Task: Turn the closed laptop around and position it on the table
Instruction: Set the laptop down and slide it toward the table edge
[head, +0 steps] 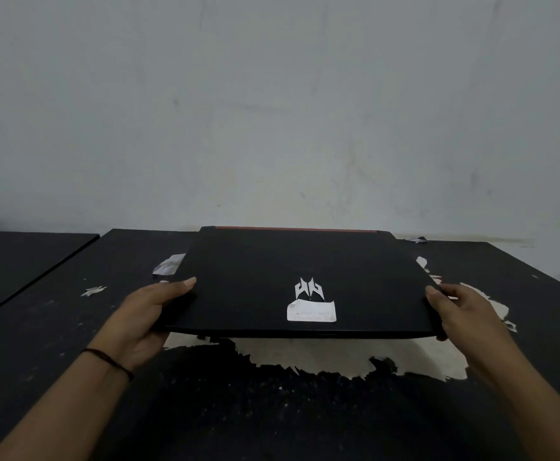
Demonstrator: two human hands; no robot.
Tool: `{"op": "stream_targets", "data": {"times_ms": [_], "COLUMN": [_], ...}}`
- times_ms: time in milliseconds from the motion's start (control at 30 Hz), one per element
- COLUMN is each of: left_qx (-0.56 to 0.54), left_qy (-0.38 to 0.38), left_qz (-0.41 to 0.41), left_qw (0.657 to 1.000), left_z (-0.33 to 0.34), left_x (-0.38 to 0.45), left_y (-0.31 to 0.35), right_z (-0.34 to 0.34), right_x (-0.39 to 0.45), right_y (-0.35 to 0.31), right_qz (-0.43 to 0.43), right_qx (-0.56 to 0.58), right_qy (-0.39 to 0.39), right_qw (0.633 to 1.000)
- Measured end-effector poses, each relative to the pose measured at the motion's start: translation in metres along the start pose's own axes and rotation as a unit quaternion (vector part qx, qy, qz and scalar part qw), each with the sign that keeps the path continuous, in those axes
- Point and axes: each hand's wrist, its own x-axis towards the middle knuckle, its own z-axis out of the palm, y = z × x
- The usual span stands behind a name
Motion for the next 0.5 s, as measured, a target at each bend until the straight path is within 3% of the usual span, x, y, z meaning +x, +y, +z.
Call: {"op": "stream_targets", "data": {"times_ms": [500], "left_qx": [0.088], "left_qy": [0.020], "left_qz": [-0.002], "left_qw": [0.996], "left_z": [-0.024], "left_x": [-0.027], "left_y": [-0.014], "right_z": [0.002], "right_x": [-0.036], "right_y": [0.028], "right_qz": [0.023], "right_qx": [0.007], "right_qy": [0.001], "right_qw": [1.000]}}
